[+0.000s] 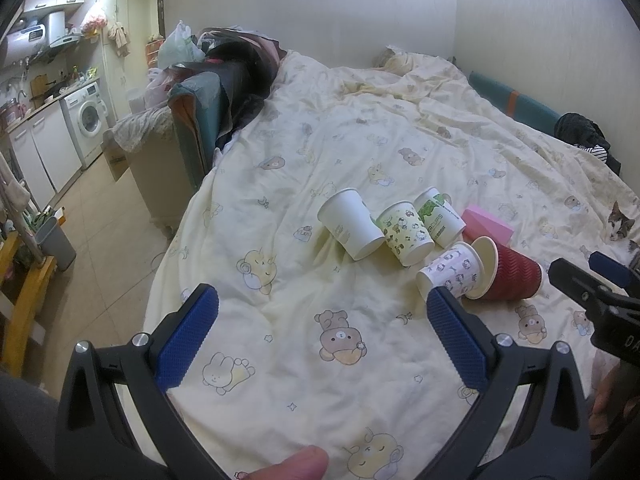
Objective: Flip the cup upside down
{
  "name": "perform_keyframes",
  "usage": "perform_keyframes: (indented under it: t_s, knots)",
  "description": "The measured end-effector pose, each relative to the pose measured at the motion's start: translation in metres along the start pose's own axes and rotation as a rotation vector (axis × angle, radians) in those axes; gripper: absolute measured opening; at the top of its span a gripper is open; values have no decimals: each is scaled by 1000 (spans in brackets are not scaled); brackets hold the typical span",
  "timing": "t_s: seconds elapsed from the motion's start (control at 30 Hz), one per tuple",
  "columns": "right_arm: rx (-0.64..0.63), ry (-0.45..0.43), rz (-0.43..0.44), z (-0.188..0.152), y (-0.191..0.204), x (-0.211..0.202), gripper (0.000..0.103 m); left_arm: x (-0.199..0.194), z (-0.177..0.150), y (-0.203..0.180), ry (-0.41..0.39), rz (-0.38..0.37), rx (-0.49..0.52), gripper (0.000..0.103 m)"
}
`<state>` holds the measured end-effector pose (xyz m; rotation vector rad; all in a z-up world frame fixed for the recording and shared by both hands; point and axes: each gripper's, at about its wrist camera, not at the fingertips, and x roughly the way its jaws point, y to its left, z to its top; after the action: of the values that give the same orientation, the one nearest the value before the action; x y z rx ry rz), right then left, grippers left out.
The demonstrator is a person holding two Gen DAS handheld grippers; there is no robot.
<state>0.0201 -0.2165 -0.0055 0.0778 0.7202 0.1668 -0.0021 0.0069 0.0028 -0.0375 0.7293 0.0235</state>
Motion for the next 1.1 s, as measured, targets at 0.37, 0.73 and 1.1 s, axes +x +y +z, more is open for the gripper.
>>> perform_keyframes:
  t_s: [0.37,0.73,1.1]
  knots:
    - [0,1,-2,1,-3,-1,103,0,0,1,3,-1,1,103]
    - [35,11,-12,2,-14,1,103,6,-7,0,12,-12,6,103]
    - [49,13,-24,4,-16,-3,103,6,6,-9,39,-21,32,103]
